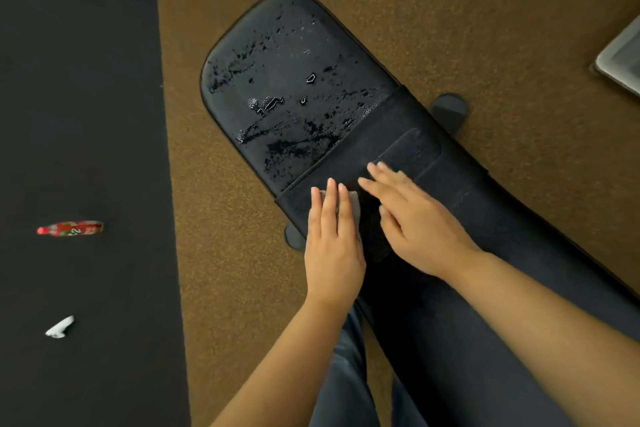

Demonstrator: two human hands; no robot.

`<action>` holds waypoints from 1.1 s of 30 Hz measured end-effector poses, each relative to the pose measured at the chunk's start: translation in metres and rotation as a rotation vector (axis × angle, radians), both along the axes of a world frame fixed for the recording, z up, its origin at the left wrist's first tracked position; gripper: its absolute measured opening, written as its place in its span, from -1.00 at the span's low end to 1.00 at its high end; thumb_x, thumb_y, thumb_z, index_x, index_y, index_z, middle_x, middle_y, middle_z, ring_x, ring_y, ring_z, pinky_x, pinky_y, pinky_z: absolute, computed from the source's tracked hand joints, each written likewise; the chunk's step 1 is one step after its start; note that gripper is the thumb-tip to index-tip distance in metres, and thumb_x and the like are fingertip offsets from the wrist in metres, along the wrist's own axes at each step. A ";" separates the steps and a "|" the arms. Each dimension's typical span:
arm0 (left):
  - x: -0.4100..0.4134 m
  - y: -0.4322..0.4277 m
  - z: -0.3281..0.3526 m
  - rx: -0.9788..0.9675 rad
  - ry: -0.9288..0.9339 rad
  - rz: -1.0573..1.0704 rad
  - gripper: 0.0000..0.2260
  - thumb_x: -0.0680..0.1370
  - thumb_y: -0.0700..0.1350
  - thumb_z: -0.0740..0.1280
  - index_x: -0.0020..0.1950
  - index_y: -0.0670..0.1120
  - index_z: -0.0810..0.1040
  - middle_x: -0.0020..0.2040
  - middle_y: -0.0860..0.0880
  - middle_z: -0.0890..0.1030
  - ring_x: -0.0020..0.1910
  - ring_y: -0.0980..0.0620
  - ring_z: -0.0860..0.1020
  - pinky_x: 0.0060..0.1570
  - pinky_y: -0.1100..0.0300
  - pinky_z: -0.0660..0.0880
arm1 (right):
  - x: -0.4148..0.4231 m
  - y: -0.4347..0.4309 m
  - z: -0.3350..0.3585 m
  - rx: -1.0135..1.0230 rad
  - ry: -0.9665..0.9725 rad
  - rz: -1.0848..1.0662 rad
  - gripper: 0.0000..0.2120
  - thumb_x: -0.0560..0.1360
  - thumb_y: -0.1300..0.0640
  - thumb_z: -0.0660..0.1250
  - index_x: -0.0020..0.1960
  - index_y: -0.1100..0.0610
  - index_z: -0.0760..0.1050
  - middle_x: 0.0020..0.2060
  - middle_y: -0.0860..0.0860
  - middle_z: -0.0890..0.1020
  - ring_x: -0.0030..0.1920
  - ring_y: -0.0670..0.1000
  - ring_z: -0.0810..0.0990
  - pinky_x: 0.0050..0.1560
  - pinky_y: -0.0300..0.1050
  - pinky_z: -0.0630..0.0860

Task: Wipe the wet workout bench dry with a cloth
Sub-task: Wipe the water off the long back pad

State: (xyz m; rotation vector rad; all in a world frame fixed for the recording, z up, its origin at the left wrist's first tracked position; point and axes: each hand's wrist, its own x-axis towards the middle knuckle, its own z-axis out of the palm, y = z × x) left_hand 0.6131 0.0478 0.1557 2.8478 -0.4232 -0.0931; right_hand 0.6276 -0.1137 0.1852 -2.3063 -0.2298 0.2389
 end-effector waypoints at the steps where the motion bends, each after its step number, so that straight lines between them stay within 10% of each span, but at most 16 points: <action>1: 0.000 -0.001 0.001 0.001 -0.001 0.003 -0.55 0.62 -0.17 0.02 0.50 -0.25 0.14 0.50 -0.24 0.23 0.51 -0.23 0.07 0.46 -0.06 0.16 | 0.005 -0.004 -0.003 -0.026 -0.046 -0.070 -0.56 0.54 0.29 0.14 0.42 0.18 0.36 0.47 0.11 0.29 0.50 0.00 0.17 0.49 -0.18 0.01; 9: 0.017 0.019 0.003 -0.051 -0.011 0.017 -0.54 0.59 -0.23 0.06 0.49 -0.28 0.14 0.48 -0.25 0.25 0.49 -0.24 0.14 0.47 -0.02 0.15 | 0.065 -0.026 -0.002 -0.115 0.065 -0.563 -0.62 0.65 0.12 0.09 0.45 0.16 0.31 0.48 0.14 0.26 0.49 0.07 0.20 0.42 -0.18 0.08; 12: 0.031 0.036 0.004 -0.080 -0.028 0.082 -0.54 0.60 -0.24 0.06 0.49 -0.28 0.11 0.47 -0.26 0.24 0.49 -0.22 0.15 0.47 -0.02 0.13 | 0.084 -0.027 -0.005 -0.020 0.245 -0.714 -0.72 0.66 0.01 0.03 0.11 -0.03 0.52 0.01 -0.03 0.57 0.10 0.01 0.47 0.08 -0.21 0.30; 14: 0.040 0.047 0.004 -0.089 -0.049 0.078 -0.53 0.59 -0.26 0.08 0.50 -0.27 0.09 0.48 -0.24 0.20 0.49 -0.21 0.15 0.45 -0.04 0.14 | 0.092 -0.024 -0.007 -0.027 0.317 -0.798 -0.65 0.65 -0.04 0.02 -0.30 -0.11 0.33 -0.31 -0.10 0.43 -0.12 0.04 0.44 -0.11 -0.14 0.29; 20: 0.069 0.074 0.005 -0.217 -0.021 0.131 -0.49 0.62 -0.32 0.04 0.55 -0.21 -0.04 0.51 -0.24 0.12 0.50 -0.20 0.10 0.41 -0.12 0.15 | 0.094 -0.020 -0.005 -0.103 0.278 -0.919 -0.57 0.64 -0.01 0.10 -0.41 -0.02 0.25 -0.46 -0.08 0.40 -0.39 -0.13 0.39 -0.30 -0.14 0.15; 29: 0.135 0.094 0.011 -0.346 0.018 0.120 -0.53 0.62 -0.16 0.01 0.52 -0.28 0.10 0.51 -0.26 0.15 0.52 -0.20 0.05 0.49 -0.01 0.00 | 0.094 -0.014 -0.017 -0.113 0.176 -0.939 -0.61 0.63 0.04 0.13 -0.38 -0.12 0.31 -0.55 -0.12 0.34 -0.47 -0.16 0.37 -0.35 -0.16 0.23; 33: 0.162 0.089 0.021 -0.241 0.031 -0.024 -0.47 0.65 0.01 -0.01 0.51 -0.31 0.13 0.51 -0.26 0.17 0.52 -0.21 0.04 0.51 0.16 -0.13 | 0.093 -0.013 -0.018 -0.156 0.230 -0.862 -0.68 0.64 0.02 0.07 0.20 0.08 0.55 -0.10 -0.05 0.64 -0.05 -0.03 0.58 -0.08 -0.20 0.35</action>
